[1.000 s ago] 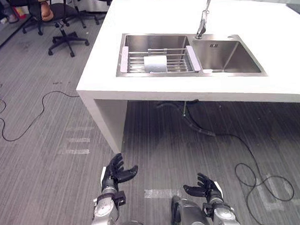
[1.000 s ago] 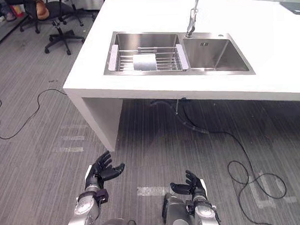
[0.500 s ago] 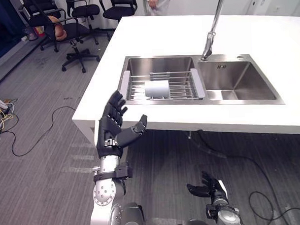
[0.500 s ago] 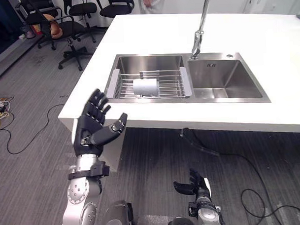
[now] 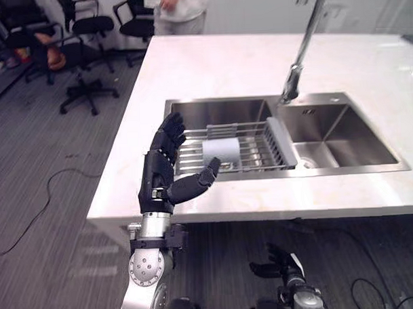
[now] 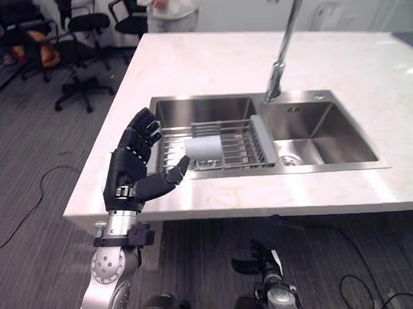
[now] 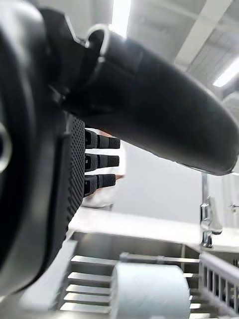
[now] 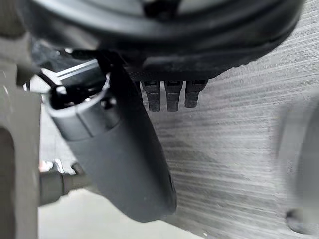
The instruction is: Walk over to the sink, pick up the cup, carry it to the dishwasher, place the cup inside the dishwasher, then close the dishwasher door
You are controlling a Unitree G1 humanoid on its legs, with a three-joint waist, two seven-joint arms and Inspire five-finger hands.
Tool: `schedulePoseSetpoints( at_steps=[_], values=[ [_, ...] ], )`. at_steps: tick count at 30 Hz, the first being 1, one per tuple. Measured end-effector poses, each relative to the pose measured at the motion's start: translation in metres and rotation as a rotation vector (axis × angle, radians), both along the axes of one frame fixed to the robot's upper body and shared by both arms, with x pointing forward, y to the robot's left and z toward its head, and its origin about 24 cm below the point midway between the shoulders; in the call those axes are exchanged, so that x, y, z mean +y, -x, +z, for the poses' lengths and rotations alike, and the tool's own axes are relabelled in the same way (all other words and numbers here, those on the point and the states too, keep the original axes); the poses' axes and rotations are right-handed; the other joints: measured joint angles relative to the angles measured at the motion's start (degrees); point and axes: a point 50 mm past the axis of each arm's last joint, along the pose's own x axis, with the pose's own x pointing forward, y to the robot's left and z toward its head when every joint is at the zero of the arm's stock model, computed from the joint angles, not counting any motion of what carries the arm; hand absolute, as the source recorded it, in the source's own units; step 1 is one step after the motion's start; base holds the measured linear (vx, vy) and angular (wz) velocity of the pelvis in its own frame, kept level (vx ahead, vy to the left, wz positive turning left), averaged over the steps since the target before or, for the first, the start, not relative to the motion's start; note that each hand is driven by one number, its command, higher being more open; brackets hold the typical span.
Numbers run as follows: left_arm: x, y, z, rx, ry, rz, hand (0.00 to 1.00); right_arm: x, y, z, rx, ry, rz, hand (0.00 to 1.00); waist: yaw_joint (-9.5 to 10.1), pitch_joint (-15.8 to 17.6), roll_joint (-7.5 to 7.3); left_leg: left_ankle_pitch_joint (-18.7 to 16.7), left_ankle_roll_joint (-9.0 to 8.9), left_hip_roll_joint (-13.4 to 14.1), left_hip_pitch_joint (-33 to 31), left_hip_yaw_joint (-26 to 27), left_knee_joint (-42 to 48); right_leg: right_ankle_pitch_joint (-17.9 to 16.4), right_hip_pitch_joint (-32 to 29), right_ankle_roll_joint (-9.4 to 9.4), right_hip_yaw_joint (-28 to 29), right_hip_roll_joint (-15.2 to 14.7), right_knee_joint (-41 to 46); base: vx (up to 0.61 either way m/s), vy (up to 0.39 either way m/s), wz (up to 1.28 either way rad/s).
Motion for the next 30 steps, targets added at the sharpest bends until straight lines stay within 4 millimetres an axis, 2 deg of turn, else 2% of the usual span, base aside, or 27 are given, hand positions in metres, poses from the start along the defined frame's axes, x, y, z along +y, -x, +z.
schedulePoseSetpoints(
  at_steps=[1,3,4,5,9,10,12,14,16,17,18,19,20,23,26,30],
  values=[
    [0.001,0.000,0.002,-0.011,-0.002,0.007,0.90,0.001,-0.001,0.001,-0.006,-0.009,0.008,0.90,-0.68,-0.1,0.01,-0.5,-1.83,1.2,0.7,-0.3,0.3,-1.1,-2.9,-2.05,-1.7,0.2,-3.9,0.23,-0.199,0.05],
    [0.004,-0.001,0.004,-0.019,-0.020,0.031,0.90,0.001,-0.002,0.003,-0.021,-0.012,0.011,0.90,-0.93,-0.3,-0.35,-1.8,-3.63,2.4,0.6,-0.7,2.0,-0.9,-4.0,-3.67,-2.9,0.7,-13.5,0.26,-0.247,0.07],
    [0.006,-0.002,0.003,-0.017,-0.036,0.043,0.90,0.001,-0.001,0.004,-0.025,-0.012,0.011,0.90,-0.84,-0.8,-0.95,-2.9,-5.34,2.6,0.2,-1.2,3.5,2.7,-3.6,-5.20,-3.1,1.1,-20.3,0.30,-0.272,0.14],
    [0.005,-0.005,-0.002,0.015,-0.035,0.046,0.90,-0.007,0.002,0.003,-0.016,0.006,0.007,0.90,-0.92,-1.3,1.06,-2.9,-6.01,4.4,0.4,-2.6,3.2,2.9,-2.0,-5.84,-4.7,3.0,-21.6,0.34,-0.288,0.10],
    [0.001,-0.008,-0.001,0.013,-0.068,0.028,0.90,-0.017,0.007,0.004,-0.006,0.026,-0.005,0.90,-1.30,-1.6,1.85,0.5,-6.76,6.1,3.6,-3.5,-1.7,2.0,1.9,-7.66,-7.2,4.9,-24.9,0.23,-0.200,0.18],
    [0.000,-0.009,0.001,0.003,-0.073,0.027,0.90,-0.020,0.010,0.003,0.000,0.032,-0.009,0.90,-1.40,-1.4,2.02,0.8,-7.30,6.8,3.3,-3.7,0.4,1.8,3.3,-7.98,-7.9,5.4,-26.2,0.11,-0.125,0.27],
    [0.001,-0.011,0.002,-0.005,-0.074,0.031,0.90,-0.026,0.020,0.004,0.012,0.039,-0.016,0.90,-1.23,-0.9,2.85,2.0,-7.70,10.3,-1.1,-3.7,14.3,2.0,8.6,-8.48,-9.1,7.2,-30.0,0.12,-0.112,0.17],
    [0.006,-0.012,0.002,-0.005,-0.084,0.048,0.90,-0.025,0.025,0.005,0.008,0.031,-0.017,0.90,-0.51,-1.0,2.59,3.5,-7.07,11.8,-4.2,-3.8,22.2,2.2,11.1,-8.91,-8.5,7.6,-32.1,0.11,0.046,-0.15],
    [0.006,-0.014,0.005,-0.024,-0.108,0.057,0.90,-0.025,0.021,0.006,-0.004,0.029,-0.017,0.90,-0.10,-1.4,3.20,0.2,-6.60,11.0,-6.6,-3.9,20.7,2.5,11.3,-8.45,-7.7,7.5,-32.9,0.09,0.114,-0.18],
    [0.005,-0.016,0.007,-0.040,-0.151,0.059,0.90,-0.027,0.019,0.007,-0.009,0.033,-0.014,0.90,-0.07,-1.6,3.66,1.0,-5.14,9.3,-7.1,-4.5,12.8,2.8,11.1,-7.77,-7.4,7.3,-33.1,0.09,0.155,-0.16],
    [0.005,-0.020,0.007,-0.047,-0.203,0.061,0.90,-0.025,0.017,0.006,-0.011,0.026,-0.010,0.90,0.04,-2.3,4.23,1.0,-5.73,8.0,-5.5,-5.7,6.5,3.0,10.6,-7.10,-6.6,7.4,-33.2,0.09,0.136,-0.16],
    [0.006,-0.022,0.007,-0.046,-0.232,0.061,0.90,-0.022,0.014,0.006,-0.015,0.017,-0.005,0.90,0.05,-2.4,3.86,1.3,-6.19,7.1,-4.6,-5.8,4.3,3.3,10.3,-6.68,-5.9,7.3,-33.8,0.08,0.117,-0.08],
    [0.006,-0.027,0.004,-0.040,-0.283,0.064,0.90,-0.019,0.011,0.007,-0.025,0.001,0.005,0.90,-0.14,-2.3,3.38,2.2,-5.92,5.9,-4.1,-5.8,1.7,4.4,10.4,-6.07,-5.1,6.7,-35.6,0.05,0.093,0.05],
    [0.006,-0.037,-0.011,0.037,-0.382,0.058,0.90,-0.018,0.013,0.003,-0.001,-0.011,0.010,0.90,-0.24,-2.2,3.32,4.2,-4.75,3.8,-1.6,-5.7,-2.4,6.5,13.2,-5.35,-4.1,5.7,-40.4,0.04,0.096,0.08],
    [0.004,-0.038,-0.016,0.047,-0.479,0.038,0.90,-0.016,0.019,0.000,0.020,-0.023,0.010,0.90,-0.31,-2.6,2.88,5.8,-4.39,2.6,0.7,-5.4,-6.1,6.7,14.2,-5.11,-3.8,4.9,-41.8,0.02,0.035,0.02],
    [0.002,-0.042,-0.018,0.037,-0.581,0.004,0.90,-0.016,0.023,-0.004,0.048,-0.032,0.015,0.90,-0.47,-2.8,2.80,9.4,-4.99,1.9,2.7,-5.4,-12.4,8.8,14.9,-5.58,-3.5,5.4,-44.7,0.00,-0.019,-0.04]
  ],
)
